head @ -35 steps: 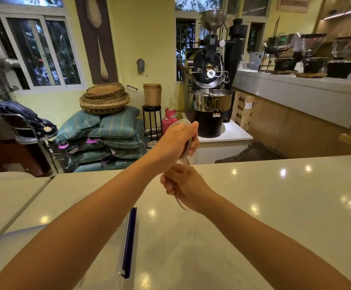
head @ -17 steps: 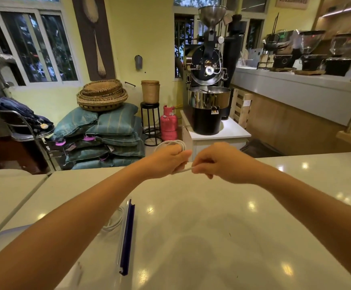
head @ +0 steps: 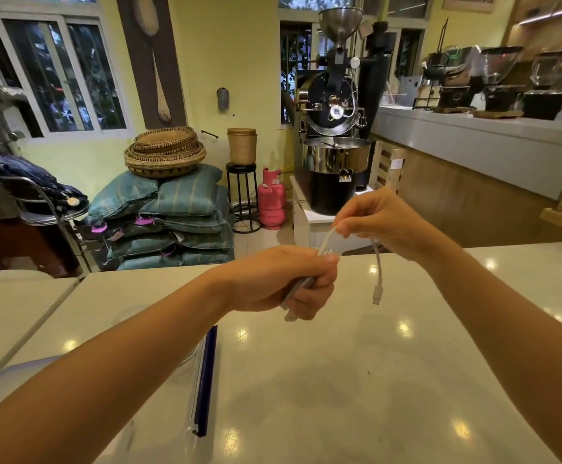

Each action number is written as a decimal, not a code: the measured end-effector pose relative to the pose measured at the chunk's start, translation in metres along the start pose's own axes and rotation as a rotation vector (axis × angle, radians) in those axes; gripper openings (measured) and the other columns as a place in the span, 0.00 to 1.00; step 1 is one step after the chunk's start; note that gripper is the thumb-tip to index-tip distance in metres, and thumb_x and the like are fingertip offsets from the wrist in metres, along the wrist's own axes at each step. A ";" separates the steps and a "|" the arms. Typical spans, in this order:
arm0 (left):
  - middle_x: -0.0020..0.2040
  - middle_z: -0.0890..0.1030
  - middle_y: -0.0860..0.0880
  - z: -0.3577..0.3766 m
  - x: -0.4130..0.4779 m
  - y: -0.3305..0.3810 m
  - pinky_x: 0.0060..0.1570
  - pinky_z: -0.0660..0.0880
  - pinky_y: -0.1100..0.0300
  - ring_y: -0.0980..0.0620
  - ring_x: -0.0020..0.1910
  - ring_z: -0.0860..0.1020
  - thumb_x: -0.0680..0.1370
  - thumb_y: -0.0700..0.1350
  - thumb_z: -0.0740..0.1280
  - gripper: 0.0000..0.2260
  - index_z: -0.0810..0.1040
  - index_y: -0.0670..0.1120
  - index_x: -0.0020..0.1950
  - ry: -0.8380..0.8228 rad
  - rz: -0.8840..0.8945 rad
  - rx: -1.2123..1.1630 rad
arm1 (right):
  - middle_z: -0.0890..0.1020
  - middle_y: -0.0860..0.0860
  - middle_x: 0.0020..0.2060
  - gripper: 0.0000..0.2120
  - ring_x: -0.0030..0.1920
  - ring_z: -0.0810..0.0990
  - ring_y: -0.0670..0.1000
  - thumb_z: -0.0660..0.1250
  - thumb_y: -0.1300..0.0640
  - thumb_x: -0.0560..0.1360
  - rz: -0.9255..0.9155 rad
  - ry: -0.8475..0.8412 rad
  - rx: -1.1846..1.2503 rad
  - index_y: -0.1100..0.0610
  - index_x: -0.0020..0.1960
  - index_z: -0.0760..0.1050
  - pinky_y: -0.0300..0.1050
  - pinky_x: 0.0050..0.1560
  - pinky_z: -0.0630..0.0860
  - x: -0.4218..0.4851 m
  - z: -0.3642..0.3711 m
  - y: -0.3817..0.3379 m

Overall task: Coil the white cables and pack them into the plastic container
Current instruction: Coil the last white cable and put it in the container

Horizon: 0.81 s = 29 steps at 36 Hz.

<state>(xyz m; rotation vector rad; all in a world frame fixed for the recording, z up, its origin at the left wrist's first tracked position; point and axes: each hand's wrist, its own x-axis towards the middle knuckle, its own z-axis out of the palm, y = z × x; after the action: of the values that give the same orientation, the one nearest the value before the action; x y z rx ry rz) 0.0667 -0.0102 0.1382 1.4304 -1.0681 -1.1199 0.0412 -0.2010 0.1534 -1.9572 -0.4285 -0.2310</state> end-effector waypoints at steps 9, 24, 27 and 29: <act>0.20 0.68 0.56 0.001 0.011 0.008 0.23 0.66 0.68 0.60 0.19 0.65 0.76 0.44 0.53 0.16 0.69 0.48 0.28 0.061 0.167 -0.189 | 0.79 0.46 0.24 0.15 0.26 0.78 0.40 0.55 0.70 0.76 0.161 0.060 0.533 0.59 0.36 0.74 0.32 0.27 0.74 0.003 0.069 0.037; 0.27 0.65 0.48 -0.023 0.013 -0.004 0.24 0.64 0.70 0.54 0.25 0.64 0.81 0.45 0.51 0.19 0.64 0.45 0.30 0.667 0.081 0.368 | 0.77 0.51 0.32 0.15 0.28 0.72 0.44 0.57 0.65 0.78 0.399 -0.033 0.307 0.62 0.64 0.71 0.33 0.29 0.72 -0.019 0.122 0.024; 0.26 0.65 0.48 -0.026 0.009 -0.007 0.24 0.65 0.71 0.58 0.22 0.64 0.81 0.44 0.51 0.20 0.64 0.45 0.28 0.679 0.052 0.422 | 0.78 0.50 0.33 0.15 0.27 0.72 0.44 0.59 0.65 0.77 0.407 -0.078 0.177 0.64 0.63 0.72 0.36 0.32 0.71 -0.021 0.110 0.017; 0.26 0.65 0.49 -0.027 0.008 -0.009 0.25 0.65 0.72 0.60 0.21 0.64 0.81 0.44 0.51 0.20 0.64 0.45 0.29 0.674 0.035 0.431 | 0.78 0.50 0.31 0.16 0.24 0.73 0.42 0.59 0.66 0.76 0.416 -0.117 0.114 0.63 0.63 0.72 0.32 0.29 0.73 -0.021 0.103 0.011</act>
<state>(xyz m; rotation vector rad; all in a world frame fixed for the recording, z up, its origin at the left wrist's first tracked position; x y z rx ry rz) 0.0954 -0.0118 0.1312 1.9267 -0.8533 -0.3187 0.0224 -0.1151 0.0946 -1.9035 -0.0989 0.1713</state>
